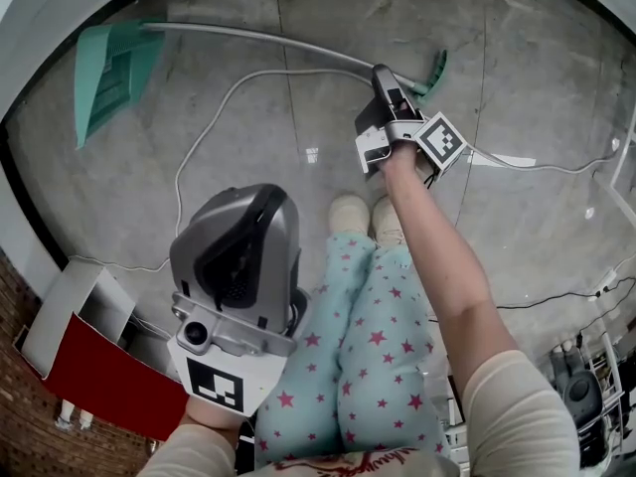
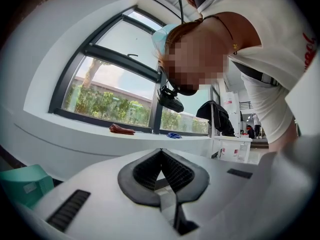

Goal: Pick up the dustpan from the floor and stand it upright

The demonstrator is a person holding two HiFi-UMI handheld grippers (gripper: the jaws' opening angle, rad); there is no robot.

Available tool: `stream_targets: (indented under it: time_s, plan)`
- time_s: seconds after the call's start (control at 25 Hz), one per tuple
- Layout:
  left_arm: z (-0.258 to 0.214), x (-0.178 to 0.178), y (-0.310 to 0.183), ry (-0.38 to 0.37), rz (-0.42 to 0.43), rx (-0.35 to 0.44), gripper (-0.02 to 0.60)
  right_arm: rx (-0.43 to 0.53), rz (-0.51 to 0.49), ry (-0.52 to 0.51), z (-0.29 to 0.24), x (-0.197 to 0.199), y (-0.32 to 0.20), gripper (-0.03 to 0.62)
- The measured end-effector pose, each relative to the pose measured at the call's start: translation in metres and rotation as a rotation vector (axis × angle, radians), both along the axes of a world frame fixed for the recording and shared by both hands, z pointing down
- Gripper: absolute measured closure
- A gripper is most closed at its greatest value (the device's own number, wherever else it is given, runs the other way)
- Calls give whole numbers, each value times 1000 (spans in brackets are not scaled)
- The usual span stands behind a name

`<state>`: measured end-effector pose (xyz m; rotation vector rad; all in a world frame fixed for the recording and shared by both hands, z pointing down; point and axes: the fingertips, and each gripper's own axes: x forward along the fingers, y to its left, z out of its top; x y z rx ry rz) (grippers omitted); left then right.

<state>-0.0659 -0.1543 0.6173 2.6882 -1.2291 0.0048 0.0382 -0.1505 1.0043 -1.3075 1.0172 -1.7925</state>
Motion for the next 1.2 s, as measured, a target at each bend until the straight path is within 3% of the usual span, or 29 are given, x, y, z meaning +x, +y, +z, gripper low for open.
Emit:
stream_targets:
  time_s: [0.2, 0.36, 0.64, 0.68, 0.76, 1.0, 1.2]
  plan:
    - [7, 1, 4, -8, 20, -6, 563, -34, 36, -18, 16, 3, 0, 401]
    - [10, -2, 4, -18, 25, -11, 563, -72, 91, -76, 22, 7, -1, 358]
    - [14, -5, 3, -22, 8, -26, 563, -122, 75, -64, 40, 17, -9, 352]
    - [14, -4, 4, -22, 10, -28, 563, -134, 61, -55, 42, 17, -9, 355]
    - [13, -4, 6, -23, 15, -29, 563, -152, 50, -41, 43, 19, -8, 461]
    - [1, -7, 3, -18, 5, -32, 563, -57, 94, -24, 11, 24, -25, 485]
    - [-34, -1, 2, 9, -3, -28, 563, 15, 100, 62, -62, 28, -53, 492]
